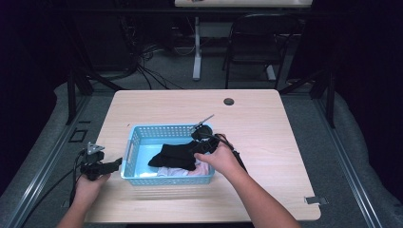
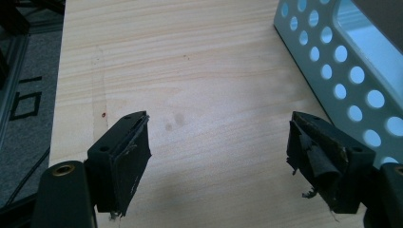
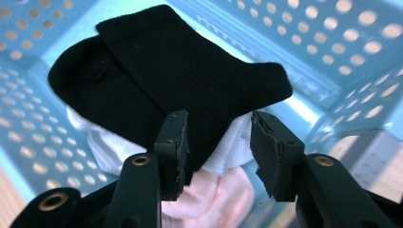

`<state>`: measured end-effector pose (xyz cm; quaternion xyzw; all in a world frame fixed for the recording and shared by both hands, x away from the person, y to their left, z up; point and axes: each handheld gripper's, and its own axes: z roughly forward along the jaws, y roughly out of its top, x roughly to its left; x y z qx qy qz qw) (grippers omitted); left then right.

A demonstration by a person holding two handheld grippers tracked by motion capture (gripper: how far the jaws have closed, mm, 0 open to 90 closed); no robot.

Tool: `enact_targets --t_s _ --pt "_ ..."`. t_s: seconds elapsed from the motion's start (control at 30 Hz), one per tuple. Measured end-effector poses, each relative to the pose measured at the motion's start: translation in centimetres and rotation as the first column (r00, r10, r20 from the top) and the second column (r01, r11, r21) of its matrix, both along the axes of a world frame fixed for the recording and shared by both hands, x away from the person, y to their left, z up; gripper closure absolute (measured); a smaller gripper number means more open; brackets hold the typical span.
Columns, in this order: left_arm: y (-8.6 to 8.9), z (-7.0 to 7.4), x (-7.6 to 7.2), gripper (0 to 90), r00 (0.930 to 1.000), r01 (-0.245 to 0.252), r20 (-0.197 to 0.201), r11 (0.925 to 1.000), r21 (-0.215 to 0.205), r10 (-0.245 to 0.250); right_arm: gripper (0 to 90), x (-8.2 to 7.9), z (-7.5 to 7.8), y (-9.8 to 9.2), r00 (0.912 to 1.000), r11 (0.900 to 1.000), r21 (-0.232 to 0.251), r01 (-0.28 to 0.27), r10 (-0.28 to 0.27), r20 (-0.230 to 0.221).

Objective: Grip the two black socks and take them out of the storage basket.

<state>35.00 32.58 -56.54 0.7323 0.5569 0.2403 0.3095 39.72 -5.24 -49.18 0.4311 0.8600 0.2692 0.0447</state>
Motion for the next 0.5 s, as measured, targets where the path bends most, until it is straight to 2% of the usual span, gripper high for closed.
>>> enact_targets --t_s 0.03,0.1,0.17,0.2,0.23,0.27,0.3,0.33,0.5 --pt "0.0 0.0 0.0 22.2 1.0000 0.000 0.001 1.0000 0.000 0.000 56.5 0.3 -0.1 0.1 0.9996 1.000 -0.014 0.007 -0.007 -0.027" --pt "0.0 0.0 0.0 22.3 1.0000 0.001 0.001 1.0000 0.001 -0.001 56.5 0.8 -0.3 0.3 0.9968 0.999 -0.011 0.038 -0.039 -0.070" --pt "0.0 0.0 0.0 22.3 1.0000 0.001 0.001 1.0000 0.001 -0.001 57.1 1.1 -0.5 0.5 0.9949 0.998 -0.009 0.059 -0.059 -0.082" --pt "0.0 0.1 0.0 22.2 1.0000 0.002 0.002 1.0000 0.001 -0.002 59.2 1.6 -0.7 0.7 0.9893 0.997 -0.008 0.076 -0.076 -0.124" --pt "0.0 0.1 0.0 22.3 1.0000 0.002 0.002 1.0000 0.001 -0.002 59.2 1.6 -0.7 0.7 0.9893 0.997 -0.008 0.076 -0.076 -0.124" --pt "0.0 0.1 0.0 22.3 1.0000 0.002 0.000 1.0000 0.001 -0.002 59.9 2.0 -1.0 0.9 0.9833 0.995 0.007 0.098 -0.096 -0.154" --pt "0.0 0.1 0.0 22.2 1.0000 0.002 0.000 1.0000 0.001 -0.002 59.9 2.0 -1.0 0.9 0.9833 0.995 0.007 0.098 -0.096 -0.154" --pt "0.0 0.0 0.0 22.2 1.0000 0.003 0.000 1.0000 0.001 -0.003 60.7 2.5 -1.3 1.1 0.9772 0.994 -0.013 0.113 -0.113 -0.179" --pt "-0.1 0.1 0.0 22.2 1.0000 0.003 0.000 1.0000 0.001 -0.003 61.2 3.1 -1.6 1.5 0.9739 0.992 -0.041 0.115 -0.121 -0.192"
